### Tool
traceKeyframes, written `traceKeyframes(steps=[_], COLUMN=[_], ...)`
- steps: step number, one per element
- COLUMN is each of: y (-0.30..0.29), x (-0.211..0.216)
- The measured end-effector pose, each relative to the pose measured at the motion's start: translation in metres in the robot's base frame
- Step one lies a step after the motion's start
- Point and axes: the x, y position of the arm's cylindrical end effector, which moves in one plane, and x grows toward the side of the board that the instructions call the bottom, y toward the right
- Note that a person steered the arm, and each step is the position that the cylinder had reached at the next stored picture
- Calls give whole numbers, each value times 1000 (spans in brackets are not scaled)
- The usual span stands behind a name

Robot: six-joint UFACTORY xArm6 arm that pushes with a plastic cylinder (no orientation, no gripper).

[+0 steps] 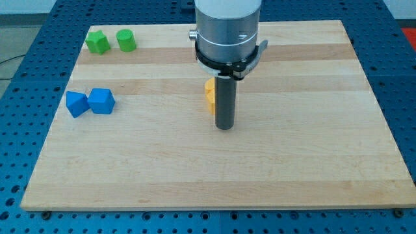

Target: Separate the red circle from red star

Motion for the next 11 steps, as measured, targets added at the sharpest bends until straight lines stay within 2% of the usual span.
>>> traceKeyframes(steps=[1,2,3,4,6,8,9,10,11], y=[75,135,149,129,64,28,28,34,19], x=[-32,-122,-228,-268,-267,-188,-183,-221,-238])
